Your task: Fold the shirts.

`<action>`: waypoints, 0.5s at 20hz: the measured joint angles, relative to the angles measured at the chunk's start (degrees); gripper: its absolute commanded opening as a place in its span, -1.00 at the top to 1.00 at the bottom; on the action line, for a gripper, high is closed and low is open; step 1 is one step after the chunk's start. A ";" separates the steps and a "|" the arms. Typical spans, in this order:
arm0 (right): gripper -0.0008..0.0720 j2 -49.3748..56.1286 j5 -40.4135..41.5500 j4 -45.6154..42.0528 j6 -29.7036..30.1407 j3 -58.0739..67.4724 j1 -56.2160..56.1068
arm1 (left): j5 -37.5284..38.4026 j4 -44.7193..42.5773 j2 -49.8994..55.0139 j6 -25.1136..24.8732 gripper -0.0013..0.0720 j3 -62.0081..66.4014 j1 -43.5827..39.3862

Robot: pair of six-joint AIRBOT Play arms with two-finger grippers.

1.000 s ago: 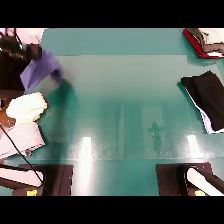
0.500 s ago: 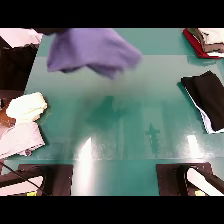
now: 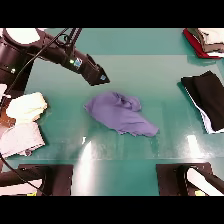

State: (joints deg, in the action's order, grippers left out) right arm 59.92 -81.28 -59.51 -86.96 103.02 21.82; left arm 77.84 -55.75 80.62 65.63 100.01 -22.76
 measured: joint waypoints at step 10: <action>0.94 0.00 -0.87 -0.04 0.02 0.00 0.00 | 2.40 -6.49 -1.05 7.26 -0.74 -18.14 11.10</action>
State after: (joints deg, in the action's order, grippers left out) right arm 59.92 -82.15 -59.55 -86.94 103.02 21.82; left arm 80.25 -62.24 79.57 72.88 81.87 -11.66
